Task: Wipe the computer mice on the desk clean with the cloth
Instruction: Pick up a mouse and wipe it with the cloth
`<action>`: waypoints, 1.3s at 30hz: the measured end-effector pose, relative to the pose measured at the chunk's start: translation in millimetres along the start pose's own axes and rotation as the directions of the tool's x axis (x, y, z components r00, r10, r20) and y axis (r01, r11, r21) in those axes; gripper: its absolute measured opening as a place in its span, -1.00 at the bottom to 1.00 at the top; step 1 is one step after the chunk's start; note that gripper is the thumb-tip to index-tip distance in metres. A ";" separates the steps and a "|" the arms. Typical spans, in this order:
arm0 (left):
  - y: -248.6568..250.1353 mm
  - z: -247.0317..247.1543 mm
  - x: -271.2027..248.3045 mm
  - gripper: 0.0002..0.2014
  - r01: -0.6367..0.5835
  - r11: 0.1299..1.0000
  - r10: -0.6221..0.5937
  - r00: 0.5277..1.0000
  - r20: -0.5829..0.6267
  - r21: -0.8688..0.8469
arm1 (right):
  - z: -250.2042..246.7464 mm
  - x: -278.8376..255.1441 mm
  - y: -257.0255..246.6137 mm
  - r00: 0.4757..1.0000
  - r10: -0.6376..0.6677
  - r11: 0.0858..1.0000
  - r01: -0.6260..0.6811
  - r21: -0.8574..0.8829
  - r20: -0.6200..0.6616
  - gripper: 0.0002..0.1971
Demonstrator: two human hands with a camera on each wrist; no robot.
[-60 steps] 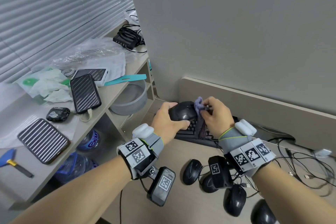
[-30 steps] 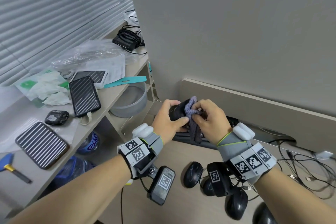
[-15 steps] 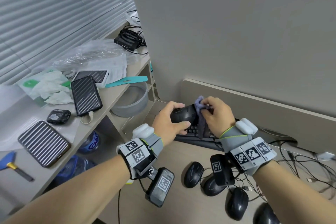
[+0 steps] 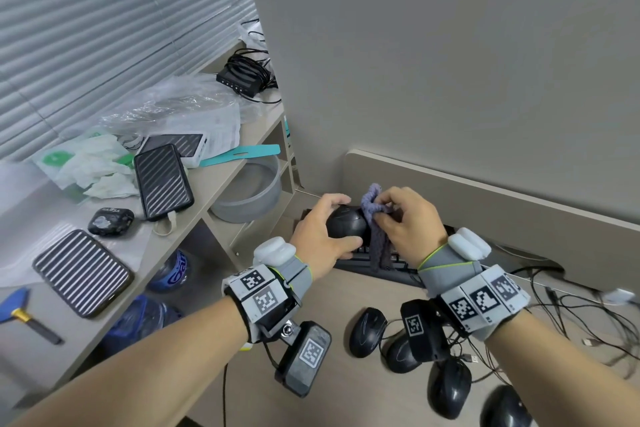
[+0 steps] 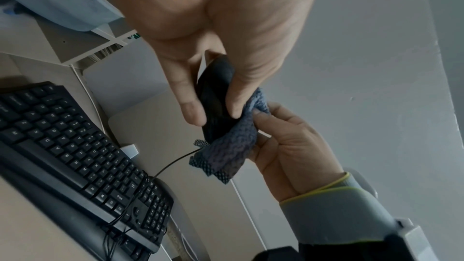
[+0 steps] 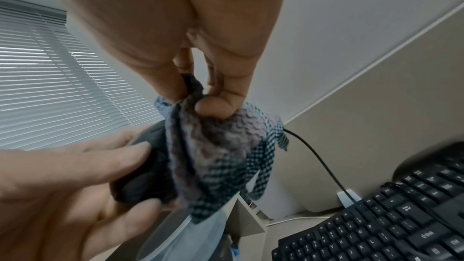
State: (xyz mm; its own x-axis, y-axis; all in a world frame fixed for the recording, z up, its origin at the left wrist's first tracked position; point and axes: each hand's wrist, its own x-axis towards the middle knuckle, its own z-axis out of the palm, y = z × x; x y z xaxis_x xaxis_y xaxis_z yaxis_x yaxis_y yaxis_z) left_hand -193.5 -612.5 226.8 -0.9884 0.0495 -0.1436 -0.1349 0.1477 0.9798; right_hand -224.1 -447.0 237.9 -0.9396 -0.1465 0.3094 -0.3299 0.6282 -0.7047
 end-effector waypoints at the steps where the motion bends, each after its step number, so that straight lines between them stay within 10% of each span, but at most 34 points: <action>1: -1.0 0.2 0.6 -0.34 0.012 1.000 -0.012 1.000 -0.001 0.003 | -1.1 -0.2 1.6 1.000 0.007 1.000 -0.007 -0.014 -0.001 -0.86; 13: 7.3 -1.9 -0.1 -0.60 -0.038 0.969 0.050 0.998 -0.046 0.246 | 10.0 -10.1 -29.8 0.961 -0.251 0.966 0.256 -0.031 0.118 -0.81; 31: 2.9 -9.1 -9.4 -0.70 -0.043 0.922 0.068 0.996 -0.052 0.384 | 7.7 -16.1 -28.7 0.981 -0.139 0.988 0.148 -0.055 0.132 -0.81; 35: 1.0 -8.1 -14.8 -0.61 -0.044 0.928 0.057 0.998 -0.022 0.370 | -5.0 0.2 2.1 0.997 0.045 0.985 -0.034 -0.171 0.060 -0.81; 39: 5.5 -6.7 -12.7 -0.66 -0.071 0.905 0.094 0.995 -0.033 0.419 | 2.6 -13.3 -20.8 0.991 -0.082 0.991 0.092 -0.095 0.102 -0.80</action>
State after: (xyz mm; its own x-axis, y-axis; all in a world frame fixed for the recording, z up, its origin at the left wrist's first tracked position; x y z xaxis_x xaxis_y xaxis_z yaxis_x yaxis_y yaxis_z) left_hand -182.2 -619.0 234.9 -0.9984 0.0307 -0.0467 -0.0225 0.5437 0.8390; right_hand -204.9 -460.0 246.8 -0.9138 -0.2747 0.2991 -0.4045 0.6815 -0.6099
